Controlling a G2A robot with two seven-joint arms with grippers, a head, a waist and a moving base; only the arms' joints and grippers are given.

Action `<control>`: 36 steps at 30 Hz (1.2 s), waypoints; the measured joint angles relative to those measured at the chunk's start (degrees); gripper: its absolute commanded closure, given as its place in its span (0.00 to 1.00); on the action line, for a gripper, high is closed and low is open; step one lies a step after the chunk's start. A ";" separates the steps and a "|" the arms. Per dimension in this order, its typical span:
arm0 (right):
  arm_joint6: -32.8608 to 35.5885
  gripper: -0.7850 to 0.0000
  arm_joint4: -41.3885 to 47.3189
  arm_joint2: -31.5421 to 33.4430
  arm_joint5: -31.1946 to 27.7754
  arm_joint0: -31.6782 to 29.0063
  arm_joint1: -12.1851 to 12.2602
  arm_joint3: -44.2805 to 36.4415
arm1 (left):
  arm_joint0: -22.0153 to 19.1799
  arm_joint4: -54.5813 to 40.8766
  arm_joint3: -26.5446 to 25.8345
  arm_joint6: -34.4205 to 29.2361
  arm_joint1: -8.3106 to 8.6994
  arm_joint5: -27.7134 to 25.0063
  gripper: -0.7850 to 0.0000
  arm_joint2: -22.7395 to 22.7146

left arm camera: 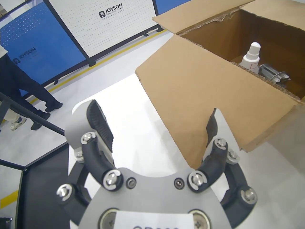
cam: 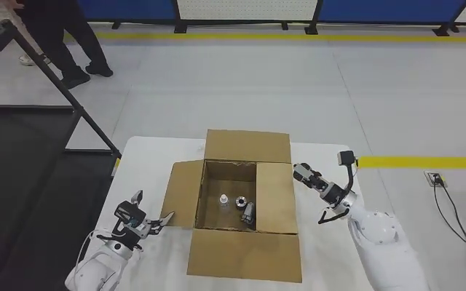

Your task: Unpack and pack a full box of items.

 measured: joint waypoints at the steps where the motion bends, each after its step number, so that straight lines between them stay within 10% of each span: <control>1: 0.21 0.00 -0.44 -0.02 0.54 -0.12 0.09 -0.08 | -0.14 -0.08 0.20 0.01 -0.01 -0.03 0.00 0.03; 26: 1.20 0.00 4.15 -1.49 -4.82 -0.37 1.19 0.47 | -4.53 0.48 5.07 -1.33 -0.44 -0.22 0.00 2.54; 36: 2.97 0.00 10.55 -0.12 -10.06 -2.21 1.89 0.07 | 0.39 2.22 -8.08 2.20 0.11 4.07 0.00 -2.24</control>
